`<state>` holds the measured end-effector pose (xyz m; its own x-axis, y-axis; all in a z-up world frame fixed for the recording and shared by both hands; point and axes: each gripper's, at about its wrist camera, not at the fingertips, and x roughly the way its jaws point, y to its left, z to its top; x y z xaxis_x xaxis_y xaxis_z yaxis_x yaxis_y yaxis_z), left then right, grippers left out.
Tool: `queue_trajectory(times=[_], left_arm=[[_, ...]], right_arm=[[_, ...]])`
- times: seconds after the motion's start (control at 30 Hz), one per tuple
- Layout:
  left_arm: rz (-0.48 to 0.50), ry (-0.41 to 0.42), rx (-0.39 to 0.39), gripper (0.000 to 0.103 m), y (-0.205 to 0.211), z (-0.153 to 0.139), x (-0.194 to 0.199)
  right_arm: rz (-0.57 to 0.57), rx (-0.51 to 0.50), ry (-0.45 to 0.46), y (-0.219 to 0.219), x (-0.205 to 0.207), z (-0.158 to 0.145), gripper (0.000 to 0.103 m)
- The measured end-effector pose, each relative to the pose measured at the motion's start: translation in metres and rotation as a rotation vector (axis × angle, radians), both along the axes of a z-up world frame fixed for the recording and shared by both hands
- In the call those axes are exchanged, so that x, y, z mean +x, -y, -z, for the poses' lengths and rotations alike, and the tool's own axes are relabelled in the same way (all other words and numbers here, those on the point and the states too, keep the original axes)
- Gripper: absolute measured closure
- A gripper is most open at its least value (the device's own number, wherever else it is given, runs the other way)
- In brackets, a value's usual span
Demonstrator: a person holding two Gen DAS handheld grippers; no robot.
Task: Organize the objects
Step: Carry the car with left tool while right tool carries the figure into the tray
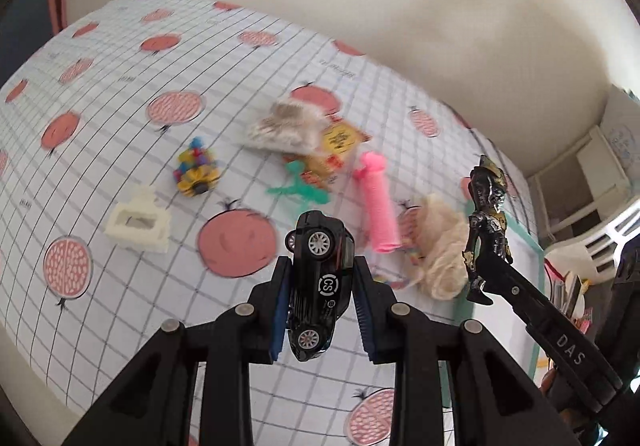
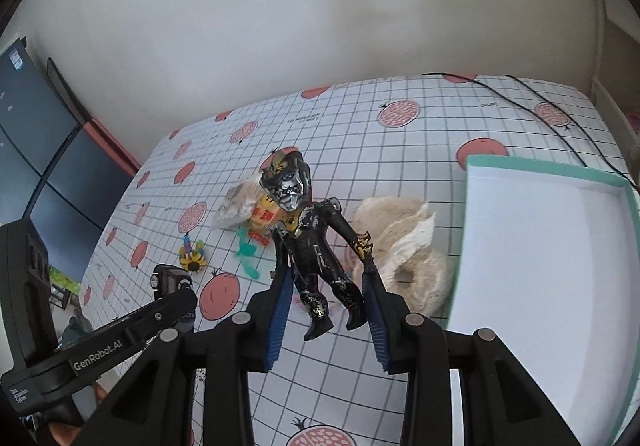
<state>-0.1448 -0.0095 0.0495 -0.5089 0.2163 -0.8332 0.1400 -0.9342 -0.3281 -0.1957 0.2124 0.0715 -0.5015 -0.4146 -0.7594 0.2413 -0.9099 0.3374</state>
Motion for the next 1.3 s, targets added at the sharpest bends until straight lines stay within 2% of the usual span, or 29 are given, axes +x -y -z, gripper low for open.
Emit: queue_trajectory(times=[0.23,0.3,0.4,0.6,0.73,0.87,1.0,1.13,1.3], left_arm=[[0.148,-0.113,-0.012,0.072,-0.073,-0.028,-0.014],[0.183,-0.128,-0.023,0.072,-0.092,-0.034,-0.019],[0.224,-0.120,0.009,0.072,-0.119,-0.035,-0.030],[0.274,-0.098,0.035,0.072,-0.166,-0.019,-0.060],[0.301,-0.067,0.046,0.072,-0.194,-0.004,-0.078],[0.339,-0.048,0.033,0.072,-0.217,0.014,-0.087],[0.347,0.004,0.076,0.072,-0.227,0.031,-0.093],[0.389,-0.013,-0.004,0.072,-0.239,0.040,-0.089],[0.415,0.012,-0.020,0.072,-0.244,0.050,-0.084]], right_arm=[[0.147,0.021,-0.044,-0.063,-0.002,-0.009,0.065],[0.201,0.012,-0.051,-0.084,-0.003,-0.010,0.065],[0.275,0.027,-0.050,-0.113,-0.003,-0.007,0.065],[0.397,0.014,-0.017,-0.169,-0.007,0.006,0.065],[0.449,0.041,0.011,-0.196,-0.009,0.021,0.065],[0.488,0.056,0.028,-0.211,-0.010,0.029,0.065],[0.506,0.076,0.051,-0.215,-0.011,0.037,0.065],[0.528,0.088,0.062,-0.220,-0.013,0.042,0.065],[0.557,0.117,0.085,-0.226,-0.012,0.048,0.065]])
